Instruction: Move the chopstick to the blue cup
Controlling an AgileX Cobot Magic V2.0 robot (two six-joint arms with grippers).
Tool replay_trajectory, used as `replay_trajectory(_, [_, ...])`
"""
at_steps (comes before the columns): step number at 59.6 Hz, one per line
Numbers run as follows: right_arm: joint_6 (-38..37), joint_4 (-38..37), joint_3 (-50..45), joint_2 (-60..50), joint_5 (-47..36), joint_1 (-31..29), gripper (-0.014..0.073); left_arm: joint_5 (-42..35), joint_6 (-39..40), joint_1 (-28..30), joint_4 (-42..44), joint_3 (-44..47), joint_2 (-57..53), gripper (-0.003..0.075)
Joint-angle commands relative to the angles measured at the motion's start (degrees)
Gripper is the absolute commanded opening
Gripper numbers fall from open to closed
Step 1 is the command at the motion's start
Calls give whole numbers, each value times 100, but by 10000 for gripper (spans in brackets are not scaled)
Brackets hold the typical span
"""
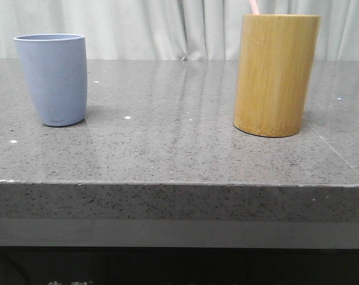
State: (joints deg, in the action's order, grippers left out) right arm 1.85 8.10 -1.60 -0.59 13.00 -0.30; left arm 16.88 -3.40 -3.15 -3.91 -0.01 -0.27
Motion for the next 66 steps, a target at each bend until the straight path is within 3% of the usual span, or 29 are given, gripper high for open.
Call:
replay_trajectory(1, [43,-36,27,-121,-427,-25,-77,-487,47,25,-58,55,-141,-19])
replay_trajectory(47, [43,-36,27,-121,-427,-25,-77,-487,47,25,-58,55,-141,-19])
replay_trajectory(57, [43,-36,27,-121,-427,-25,-77,-659,-47,25,642,55,-141,-19])
replay_trajectory(66, [43,-36,27,-121,-427,-25,-77,-798,-47,25,692,55,-141,-19])
